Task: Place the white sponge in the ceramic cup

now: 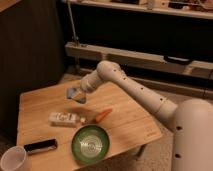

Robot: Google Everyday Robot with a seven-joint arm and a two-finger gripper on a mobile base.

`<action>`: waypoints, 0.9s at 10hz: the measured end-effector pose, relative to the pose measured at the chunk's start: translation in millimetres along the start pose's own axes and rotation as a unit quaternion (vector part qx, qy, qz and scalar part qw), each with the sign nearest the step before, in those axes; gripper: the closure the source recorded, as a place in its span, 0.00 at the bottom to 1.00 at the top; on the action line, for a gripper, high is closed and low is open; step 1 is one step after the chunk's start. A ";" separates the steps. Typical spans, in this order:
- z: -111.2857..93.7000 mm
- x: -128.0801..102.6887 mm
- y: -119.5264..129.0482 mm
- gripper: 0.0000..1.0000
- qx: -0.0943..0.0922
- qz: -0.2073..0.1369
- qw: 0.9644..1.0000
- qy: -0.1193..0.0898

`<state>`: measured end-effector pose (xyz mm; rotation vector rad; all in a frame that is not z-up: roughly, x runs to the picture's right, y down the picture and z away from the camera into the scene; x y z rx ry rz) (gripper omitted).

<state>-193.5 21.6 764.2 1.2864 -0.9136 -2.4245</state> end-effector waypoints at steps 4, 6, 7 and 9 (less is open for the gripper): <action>38.8 96.7 -85.2 0.78 0.134 -0.035 0.981 0.137; 44.8 134.2 -123.3 0.78 0.193 -0.054 0.963 0.179; 48.7 156.3 -150.1 0.78 0.233 -0.066 0.949 0.202; 57.1 177.0 -185.0 0.78 0.291 -0.088 0.926 0.222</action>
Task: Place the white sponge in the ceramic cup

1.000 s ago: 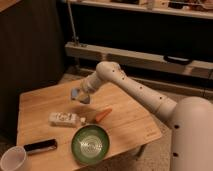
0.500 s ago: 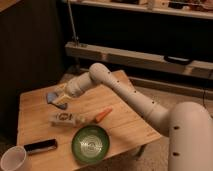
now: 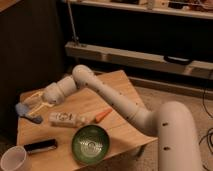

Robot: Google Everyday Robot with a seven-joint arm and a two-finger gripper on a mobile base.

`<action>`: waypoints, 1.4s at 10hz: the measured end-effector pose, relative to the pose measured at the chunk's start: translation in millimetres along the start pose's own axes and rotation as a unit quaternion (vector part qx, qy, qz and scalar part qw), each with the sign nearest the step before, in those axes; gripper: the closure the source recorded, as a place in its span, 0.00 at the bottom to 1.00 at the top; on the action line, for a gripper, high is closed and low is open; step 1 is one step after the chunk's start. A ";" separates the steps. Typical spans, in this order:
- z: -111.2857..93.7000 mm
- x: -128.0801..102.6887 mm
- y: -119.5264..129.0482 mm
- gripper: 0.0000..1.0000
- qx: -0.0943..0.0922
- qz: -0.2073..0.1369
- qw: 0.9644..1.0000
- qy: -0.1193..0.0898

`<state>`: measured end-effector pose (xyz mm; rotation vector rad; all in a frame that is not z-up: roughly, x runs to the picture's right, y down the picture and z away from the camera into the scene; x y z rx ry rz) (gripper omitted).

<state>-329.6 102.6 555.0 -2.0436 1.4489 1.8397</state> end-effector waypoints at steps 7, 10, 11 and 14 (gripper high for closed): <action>23.7 6.4 -12.1 0.81 0.044 -0.015 0.999 0.003; 24.0 6.1 -12.2 0.81 0.044 -0.015 0.999 0.003; 24.2 5.9 -12.5 0.81 0.044 -0.015 0.999 0.002; 45.5 5.5 -18.3 0.81 0.075 -0.017 0.997 0.005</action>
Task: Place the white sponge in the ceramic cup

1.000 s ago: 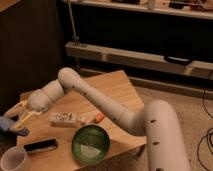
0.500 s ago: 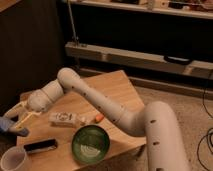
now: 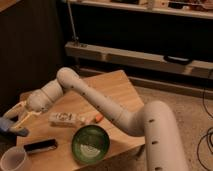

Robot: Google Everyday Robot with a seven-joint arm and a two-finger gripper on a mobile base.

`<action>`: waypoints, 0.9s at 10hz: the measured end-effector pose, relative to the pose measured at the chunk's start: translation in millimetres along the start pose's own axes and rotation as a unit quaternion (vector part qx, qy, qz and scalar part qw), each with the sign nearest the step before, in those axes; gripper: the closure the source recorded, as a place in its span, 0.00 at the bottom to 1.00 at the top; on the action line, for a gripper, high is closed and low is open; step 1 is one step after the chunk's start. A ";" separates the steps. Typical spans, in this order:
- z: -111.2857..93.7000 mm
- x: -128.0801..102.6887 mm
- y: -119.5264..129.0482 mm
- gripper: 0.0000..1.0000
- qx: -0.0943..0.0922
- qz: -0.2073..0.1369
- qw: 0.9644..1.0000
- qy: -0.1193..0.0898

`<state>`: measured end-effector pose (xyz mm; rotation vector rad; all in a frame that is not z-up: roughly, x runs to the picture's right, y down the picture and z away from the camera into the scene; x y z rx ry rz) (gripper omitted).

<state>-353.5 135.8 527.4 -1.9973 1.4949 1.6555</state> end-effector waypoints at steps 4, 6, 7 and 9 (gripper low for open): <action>58.9 -8.9 -16.0 0.81 0.042 0.006 0.999 0.008; 61.7 -21.7 -22.5 0.81 0.042 0.018 0.999 0.004; 57.7 -29.0 -24.5 0.81 0.040 0.025 0.999 0.000; 52.8 -40.4 -28.1 0.81 0.037 0.034 0.999 -0.006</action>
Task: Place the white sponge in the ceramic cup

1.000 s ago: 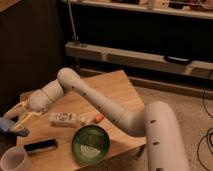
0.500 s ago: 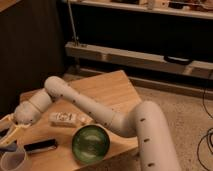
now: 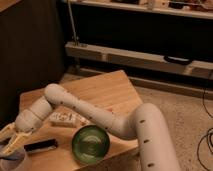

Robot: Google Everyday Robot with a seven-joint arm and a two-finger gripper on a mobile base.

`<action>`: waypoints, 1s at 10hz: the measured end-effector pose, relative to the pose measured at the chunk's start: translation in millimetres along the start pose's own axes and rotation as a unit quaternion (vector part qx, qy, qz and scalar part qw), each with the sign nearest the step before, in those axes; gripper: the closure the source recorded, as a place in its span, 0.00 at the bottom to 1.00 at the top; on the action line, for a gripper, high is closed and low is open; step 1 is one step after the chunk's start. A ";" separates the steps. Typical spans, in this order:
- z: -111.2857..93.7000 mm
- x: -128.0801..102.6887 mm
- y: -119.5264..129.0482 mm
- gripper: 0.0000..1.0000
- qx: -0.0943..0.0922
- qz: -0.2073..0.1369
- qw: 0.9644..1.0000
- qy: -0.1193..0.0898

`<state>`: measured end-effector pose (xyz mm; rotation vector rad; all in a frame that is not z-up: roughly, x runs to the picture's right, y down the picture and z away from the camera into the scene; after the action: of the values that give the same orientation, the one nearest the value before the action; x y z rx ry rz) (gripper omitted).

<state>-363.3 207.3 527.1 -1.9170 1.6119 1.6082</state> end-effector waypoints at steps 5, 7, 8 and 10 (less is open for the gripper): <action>3.9 -26.4 5.0 0.81 0.003 0.019 1.000 0.015; 11.2 -30.4 11.0 0.81 0.010 0.020 1.000 0.019; 13.3 -30.7 13.4 0.81 0.013 0.020 1.000 0.020; 17.0 -33.0 20.0 0.81 0.018 0.021 0.999 0.018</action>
<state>-383.8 230.8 555.5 -1.9171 1.6945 1.5587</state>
